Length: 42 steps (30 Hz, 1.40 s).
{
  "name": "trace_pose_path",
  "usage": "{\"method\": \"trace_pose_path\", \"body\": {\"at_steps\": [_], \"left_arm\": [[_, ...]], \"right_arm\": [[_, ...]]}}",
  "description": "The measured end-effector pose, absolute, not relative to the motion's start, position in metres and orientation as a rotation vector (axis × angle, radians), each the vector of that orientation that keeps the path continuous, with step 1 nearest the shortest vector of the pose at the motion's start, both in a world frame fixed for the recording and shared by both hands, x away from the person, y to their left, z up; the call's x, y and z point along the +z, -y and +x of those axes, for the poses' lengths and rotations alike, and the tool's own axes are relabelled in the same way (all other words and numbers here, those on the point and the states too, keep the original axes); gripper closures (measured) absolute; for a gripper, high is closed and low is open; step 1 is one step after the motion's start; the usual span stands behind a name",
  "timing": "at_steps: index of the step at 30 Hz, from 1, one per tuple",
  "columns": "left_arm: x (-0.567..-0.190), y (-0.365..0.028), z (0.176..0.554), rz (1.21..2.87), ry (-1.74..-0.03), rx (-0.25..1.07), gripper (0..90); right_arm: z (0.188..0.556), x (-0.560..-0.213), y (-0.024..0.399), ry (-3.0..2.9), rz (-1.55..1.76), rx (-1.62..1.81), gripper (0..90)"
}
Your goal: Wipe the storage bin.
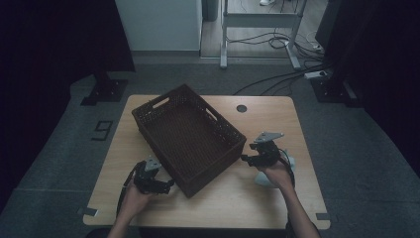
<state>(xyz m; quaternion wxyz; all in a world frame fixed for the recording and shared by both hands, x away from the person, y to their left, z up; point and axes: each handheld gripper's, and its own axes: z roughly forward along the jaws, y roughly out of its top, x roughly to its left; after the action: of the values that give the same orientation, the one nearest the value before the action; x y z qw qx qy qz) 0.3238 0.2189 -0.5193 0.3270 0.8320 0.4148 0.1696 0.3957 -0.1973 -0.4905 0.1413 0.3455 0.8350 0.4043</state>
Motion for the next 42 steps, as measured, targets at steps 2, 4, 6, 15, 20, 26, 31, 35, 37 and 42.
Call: {"method": "trace_pose_path", "body": {"at_steps": [2,4,6,15,20,26,31,35,37,42], "left_arm": [[-0.520,-0.219,0.325,2.178,-1.087,0.452,0.0],[-0.521,-0.220,0.327,2.170,-1.090,0.451,0.0],[-0.522,-0.220,0.328,2.166,-1.090,0.436,0.0],[-0.522,-0.221,0.333,2.169,-1.084,0.429,0.0],[-0.524,-0.225,0.335,2.154,-1.111,0.417,0.0],[-0.524,-0.229,0.336,2.140,-1.137,0.407,0.0],[-0.523,-0.232,0.337,2.139,-1.154,0.429,0.0],[-0.522,-0.236,0.337,2.140,-1.175,0.453,0.0],[-0.520,-0.239,0.337,2.148,-1.182,0.471,0.0],[-0.520,-0.250,0.337,2.125,-1.231,0.508,0.0]], "right_arm": [[0.399,-0.493,0.194,-2.421,0.985,1.160,35.1],[0.402,-0.493,0.192,-2.431,0.968,1.173,35.4],[0.404,-0.494,0.189,-2.436,0.956,1.181,35.7],[0.407,-0.495,0.182,-2.459,0.955,1.194,42.2],[0.402,-0.494,0.182,-2.481,0.948,1.194,43.7],[0.393,-0.493,0.184,-2.496,0.945,1.197,46.6],[0.384,-0.493,0.187,-2.512,0.943,1.218,49.7],[0.377,-0.492,0.187,-2.529,0.929,1.223,51.6],[0.374,-0.492,0.185,-2.539,0.914,1.227,52.8],[0.366,-0.490,0.179,-2.572,0.865,1.235,56.5]]}}
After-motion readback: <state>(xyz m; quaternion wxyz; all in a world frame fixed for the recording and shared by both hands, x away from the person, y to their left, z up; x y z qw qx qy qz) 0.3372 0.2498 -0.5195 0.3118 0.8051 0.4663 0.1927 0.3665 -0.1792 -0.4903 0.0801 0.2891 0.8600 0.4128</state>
